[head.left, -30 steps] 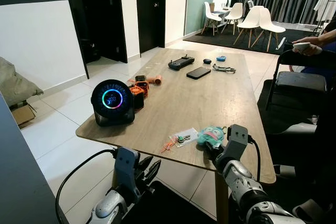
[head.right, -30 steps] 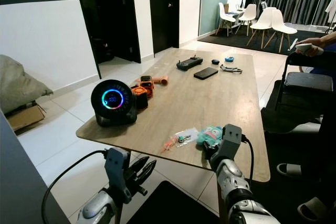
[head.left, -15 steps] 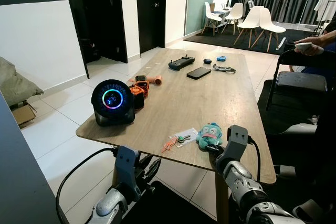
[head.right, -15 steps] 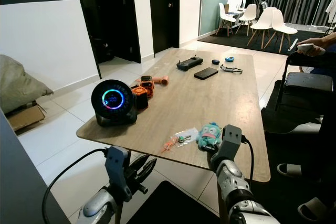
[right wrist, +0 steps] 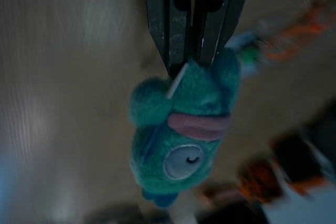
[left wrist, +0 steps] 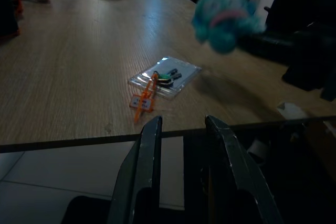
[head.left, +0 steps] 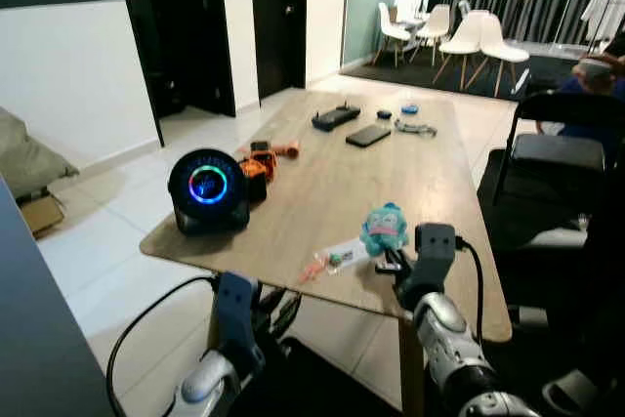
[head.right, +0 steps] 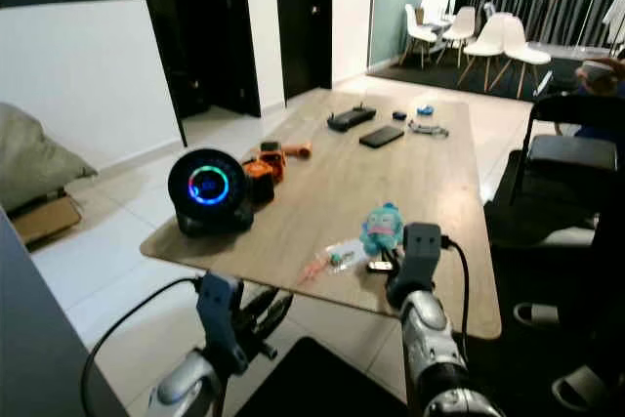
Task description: Hang keys on a hook
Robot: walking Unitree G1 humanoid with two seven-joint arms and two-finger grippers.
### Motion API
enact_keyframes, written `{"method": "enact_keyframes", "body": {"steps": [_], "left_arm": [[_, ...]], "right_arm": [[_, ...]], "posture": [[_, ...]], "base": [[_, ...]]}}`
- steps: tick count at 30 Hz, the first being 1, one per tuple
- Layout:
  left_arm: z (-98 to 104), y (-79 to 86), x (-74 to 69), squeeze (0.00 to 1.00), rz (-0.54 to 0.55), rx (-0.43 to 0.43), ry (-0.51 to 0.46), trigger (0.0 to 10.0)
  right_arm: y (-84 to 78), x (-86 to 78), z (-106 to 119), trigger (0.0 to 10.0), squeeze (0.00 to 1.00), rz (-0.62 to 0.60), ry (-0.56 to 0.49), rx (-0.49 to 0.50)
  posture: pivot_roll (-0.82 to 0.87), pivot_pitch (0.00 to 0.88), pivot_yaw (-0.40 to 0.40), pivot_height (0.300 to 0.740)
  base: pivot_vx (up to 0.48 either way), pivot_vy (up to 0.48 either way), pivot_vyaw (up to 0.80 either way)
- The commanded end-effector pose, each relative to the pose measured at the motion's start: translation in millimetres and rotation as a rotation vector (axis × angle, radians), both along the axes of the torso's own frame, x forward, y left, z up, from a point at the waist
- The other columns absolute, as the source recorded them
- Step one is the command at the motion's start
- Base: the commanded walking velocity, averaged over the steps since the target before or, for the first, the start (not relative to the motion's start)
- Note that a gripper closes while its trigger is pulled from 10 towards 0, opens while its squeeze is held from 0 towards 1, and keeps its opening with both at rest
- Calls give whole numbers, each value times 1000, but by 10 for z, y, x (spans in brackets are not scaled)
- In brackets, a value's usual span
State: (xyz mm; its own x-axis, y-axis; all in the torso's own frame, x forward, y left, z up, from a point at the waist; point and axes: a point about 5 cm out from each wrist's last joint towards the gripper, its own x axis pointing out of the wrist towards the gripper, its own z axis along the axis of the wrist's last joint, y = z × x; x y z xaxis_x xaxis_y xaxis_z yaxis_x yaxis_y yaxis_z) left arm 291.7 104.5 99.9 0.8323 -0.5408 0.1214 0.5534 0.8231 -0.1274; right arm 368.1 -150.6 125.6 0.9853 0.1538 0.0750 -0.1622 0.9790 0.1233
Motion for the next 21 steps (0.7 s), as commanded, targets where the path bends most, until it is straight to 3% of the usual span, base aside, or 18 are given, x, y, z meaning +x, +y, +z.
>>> {"method": "enact_keyframes", "body": {"steps": [1, 7, 11, 13, 15, 17, 21], "left_arm": [[-28, -10, 0, 0, 10, -18, 19, 10000], [-34, 100, 46, 0, 71, -6, 21, 10000], [-73, 232, 92, 0, 141, 56, 20, 10000], [-113, 297, 101, 0, 161, 101, 28, 10000], [-210, 438, 102, 0, 194, 202, 50, 10000], [-323, 629, 105, 0, 290, 296, 96, 10000], [-406, 802, 99, 0, 390, 346, 144, 10000]], "right_arm": [[79, -35, 42, 10000, 0, 44, -52, -11], [289, -77, 116, 10000, 0, 167, -103, 5], [445, -114, 83, 10000, 0, 267, -90, -25], [497, -144, 66, 10000, 0, 304, -91, -42], [584, -206, 44, 10000, 0, 371, -95, -60], [627, -245, 22, 10000, 0, 404, -95, -72], [647, -276, -6, 10000, 0, 431, -87, -77]], "posture": [[3, 28, -1, 740], [2, 27, 3, 740], [3, 25, 3, 740], [5, 24, 1, 740], [6, 23, 0, 740], [6, 23, 0, 740], [3, 24, -1, 740]], "base": [[0, 0, 0], [0, 0, 0], [0, 0, 0], [0, 0, 0], [0, 0, 0], [0, 0, 0], [0, 0, 0]]}}
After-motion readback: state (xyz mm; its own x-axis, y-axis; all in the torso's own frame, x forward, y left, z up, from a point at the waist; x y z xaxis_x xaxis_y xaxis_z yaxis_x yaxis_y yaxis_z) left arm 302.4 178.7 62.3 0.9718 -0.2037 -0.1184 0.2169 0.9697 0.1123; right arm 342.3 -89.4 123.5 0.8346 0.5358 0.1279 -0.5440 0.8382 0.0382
